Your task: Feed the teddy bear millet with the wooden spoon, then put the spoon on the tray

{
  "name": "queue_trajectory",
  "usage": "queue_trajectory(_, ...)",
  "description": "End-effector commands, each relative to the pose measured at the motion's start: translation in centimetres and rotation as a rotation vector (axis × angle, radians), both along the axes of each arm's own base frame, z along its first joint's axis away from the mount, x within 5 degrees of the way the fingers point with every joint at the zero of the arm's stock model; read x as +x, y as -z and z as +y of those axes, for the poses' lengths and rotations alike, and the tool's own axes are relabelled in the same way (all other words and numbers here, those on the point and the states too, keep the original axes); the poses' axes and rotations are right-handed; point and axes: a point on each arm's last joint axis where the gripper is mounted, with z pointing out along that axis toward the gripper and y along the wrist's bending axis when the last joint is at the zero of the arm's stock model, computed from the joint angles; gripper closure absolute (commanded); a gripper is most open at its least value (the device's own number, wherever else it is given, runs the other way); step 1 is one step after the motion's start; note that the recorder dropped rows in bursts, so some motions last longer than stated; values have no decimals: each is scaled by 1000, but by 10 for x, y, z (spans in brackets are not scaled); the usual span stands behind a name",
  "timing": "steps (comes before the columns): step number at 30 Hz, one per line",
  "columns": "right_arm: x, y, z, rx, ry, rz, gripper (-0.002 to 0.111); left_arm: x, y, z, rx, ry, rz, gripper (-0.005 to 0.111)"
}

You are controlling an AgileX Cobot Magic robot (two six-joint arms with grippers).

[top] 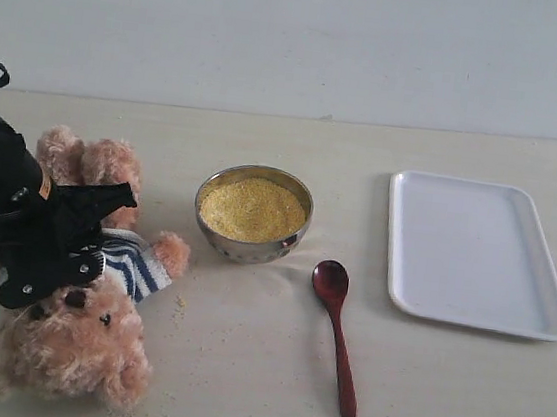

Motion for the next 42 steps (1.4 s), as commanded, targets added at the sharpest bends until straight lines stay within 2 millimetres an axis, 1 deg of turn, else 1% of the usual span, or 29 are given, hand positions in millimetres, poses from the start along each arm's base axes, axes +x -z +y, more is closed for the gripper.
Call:
queue_trajectory(1, 0, 0, 0, 3, 4, -7, 109, -2, 8, -3, -99, -188, 41, 102)
queue_trajectory(3, 0, 0, 0, 3, 4, -7, 109, -1, 8, -4, -163, -310, 30, 102)
queue_trajectory(6, 0, 0, 0, 3, 4, -7, 109, 1, 0, -6, -303, -540, -2, 102)
queue_trajectory(8, 0, 0, 0, 3, 4, -7, 109, 3, -11, -7, -454, -767, -28, 102)
queue_trajectory(11, 0, 0, 0, 3, 4, -7, 109, 2, -30, -7, -651, -1046, -50, 102)
queue_trajectory(15, 0, 0, 0, 3, 4, -7, 109, -4, -53, -4, -817, -1309, -50, 102)
queue_trajectory(17, 0, 0, 0, 3, 4, -7, 109, -7, -60, -2, -852, -1375, -48, 102)
queue_trajectory(21, 0, 0, 0, 3, 4, -7, 109, -11, -60, 0, -882, -1558, -20, 102)
queue_trajectory(29, 0, 0, 0, 3, 4, -7, 109, -21, -54, 8, -942, -2097, 14, 102)
queue_trajectory(31, 0, 0, 0, 3, 4, -7, 109, -23, -53, 9, -918, -2136, 10, 102)
queue_trajectory(35, 0, 0, 0, 3, 4, -7, 109, -28, -52, 12, -846, -2167, 0, 102)
queue_trajectory(37, 0, 0, 0, 3, 4, -7, 109, -28, -52, 12, -840, -2169, 0, 102)
queue_trajectory(40, 0, 0, 0, 3, 4, -7, 109, -26, -52, 11, -884, -2165, 4, 102)
queue_trajectory(42, 0, 0, 0, 3, 4, -7, 109, -21, -50, 8, -956, -2201, 14, 102)
